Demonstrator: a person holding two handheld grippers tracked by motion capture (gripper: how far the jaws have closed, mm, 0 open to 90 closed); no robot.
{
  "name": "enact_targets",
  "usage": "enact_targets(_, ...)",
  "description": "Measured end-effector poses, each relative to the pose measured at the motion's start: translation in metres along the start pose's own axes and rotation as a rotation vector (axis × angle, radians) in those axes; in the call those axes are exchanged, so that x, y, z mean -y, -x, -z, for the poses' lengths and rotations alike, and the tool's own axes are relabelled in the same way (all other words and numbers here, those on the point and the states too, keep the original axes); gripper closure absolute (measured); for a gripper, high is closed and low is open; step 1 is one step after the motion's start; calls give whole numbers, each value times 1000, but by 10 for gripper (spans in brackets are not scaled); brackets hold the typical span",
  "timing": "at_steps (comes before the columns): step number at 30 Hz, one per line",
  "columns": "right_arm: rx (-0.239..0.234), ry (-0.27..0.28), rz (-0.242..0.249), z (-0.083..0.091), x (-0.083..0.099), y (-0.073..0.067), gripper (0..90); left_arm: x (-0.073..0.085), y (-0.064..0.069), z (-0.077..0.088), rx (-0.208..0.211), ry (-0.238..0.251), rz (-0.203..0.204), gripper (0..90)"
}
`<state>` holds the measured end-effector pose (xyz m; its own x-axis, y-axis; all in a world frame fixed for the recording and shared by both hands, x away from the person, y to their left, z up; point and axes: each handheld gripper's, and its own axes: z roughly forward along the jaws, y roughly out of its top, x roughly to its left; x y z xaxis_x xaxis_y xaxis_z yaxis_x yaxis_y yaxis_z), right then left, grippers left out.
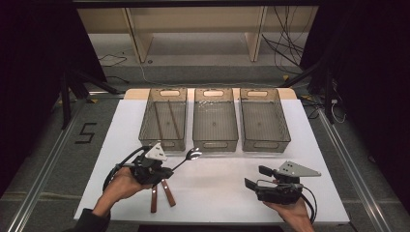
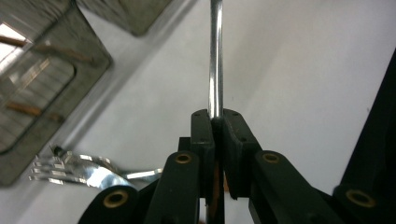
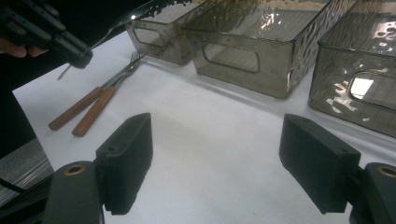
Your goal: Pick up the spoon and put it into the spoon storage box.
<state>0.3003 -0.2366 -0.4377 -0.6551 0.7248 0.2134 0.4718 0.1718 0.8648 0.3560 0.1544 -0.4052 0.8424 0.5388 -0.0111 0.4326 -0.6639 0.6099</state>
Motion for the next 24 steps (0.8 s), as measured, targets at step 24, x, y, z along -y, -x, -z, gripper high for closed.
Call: enact_targets(24,-6,-4,-3,-1,0,0,267,-72,-25,-15,-2,188,96,828)
